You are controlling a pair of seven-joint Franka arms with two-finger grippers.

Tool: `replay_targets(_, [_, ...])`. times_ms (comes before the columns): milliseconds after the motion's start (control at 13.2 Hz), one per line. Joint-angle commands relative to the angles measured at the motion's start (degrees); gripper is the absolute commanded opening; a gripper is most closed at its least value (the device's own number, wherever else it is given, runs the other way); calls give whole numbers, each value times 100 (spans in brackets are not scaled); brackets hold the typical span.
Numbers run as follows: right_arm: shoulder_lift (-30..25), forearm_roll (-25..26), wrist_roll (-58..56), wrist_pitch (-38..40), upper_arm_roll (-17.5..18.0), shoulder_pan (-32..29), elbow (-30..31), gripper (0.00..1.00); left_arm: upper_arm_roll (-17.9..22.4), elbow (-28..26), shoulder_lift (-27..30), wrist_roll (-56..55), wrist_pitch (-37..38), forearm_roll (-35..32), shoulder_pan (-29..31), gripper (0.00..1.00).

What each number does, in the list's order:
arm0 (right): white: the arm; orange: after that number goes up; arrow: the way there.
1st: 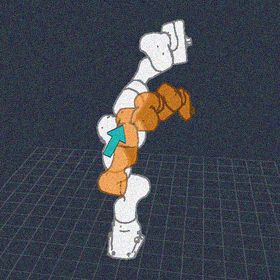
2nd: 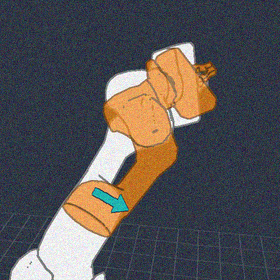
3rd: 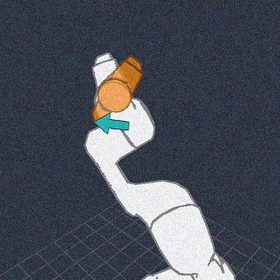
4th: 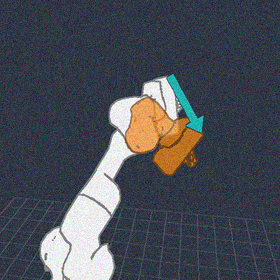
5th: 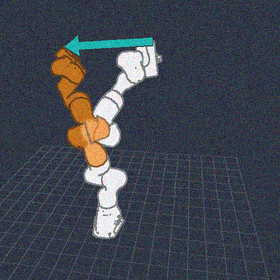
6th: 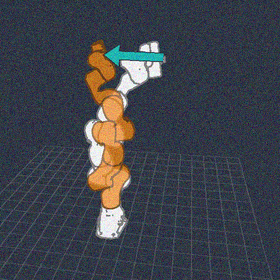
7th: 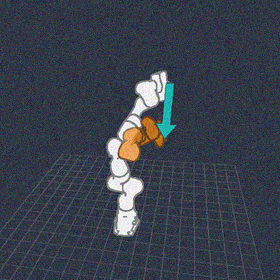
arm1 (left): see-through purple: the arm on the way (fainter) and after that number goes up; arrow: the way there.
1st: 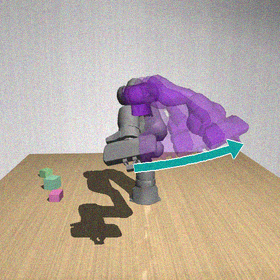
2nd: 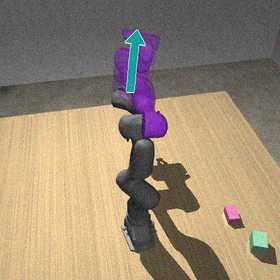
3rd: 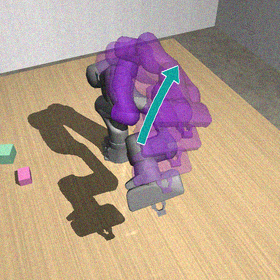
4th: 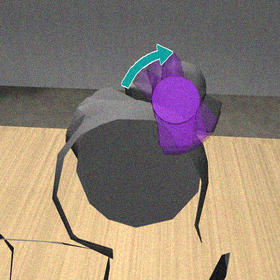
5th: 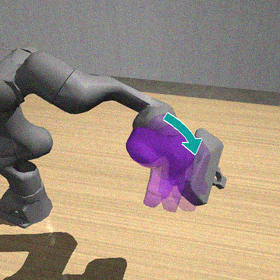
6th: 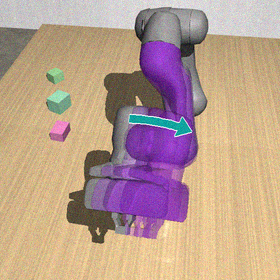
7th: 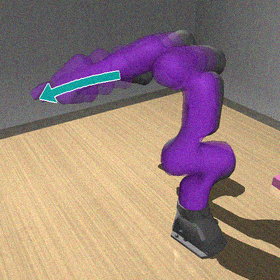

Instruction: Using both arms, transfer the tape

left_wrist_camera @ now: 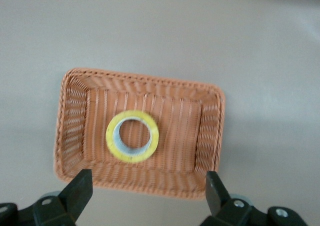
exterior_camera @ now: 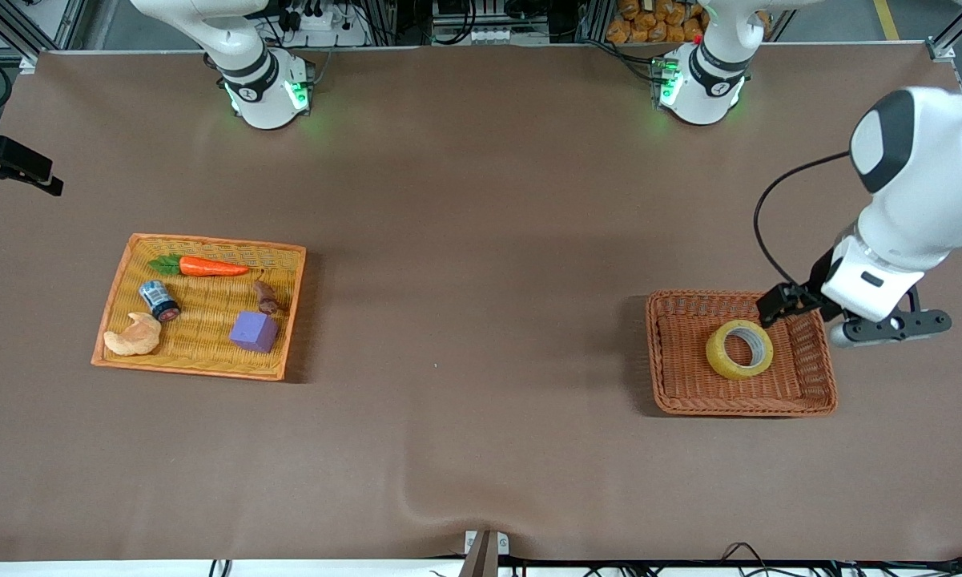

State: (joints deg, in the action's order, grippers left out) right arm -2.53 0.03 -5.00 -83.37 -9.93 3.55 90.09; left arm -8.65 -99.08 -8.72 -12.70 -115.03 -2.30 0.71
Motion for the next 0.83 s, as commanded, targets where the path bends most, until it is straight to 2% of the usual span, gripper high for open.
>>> replay_targets(0, [25,67,-36,84,87,-109,-88,100,3,-67,362,469,419,134,35,100])
replay_targets(303, [34,59,-36,84,87,-109,-88,100,100,-58,731,558,674,134,-123,100])
replay_targets(607, [34,50,-27,84,96,-100,-70,100,91,-32,934,812,1281,134,-202,100])
replay_targets(759, [34,50,-27,93,96,-83,-62,100,344,247,952,822,1691,134,-509,100])
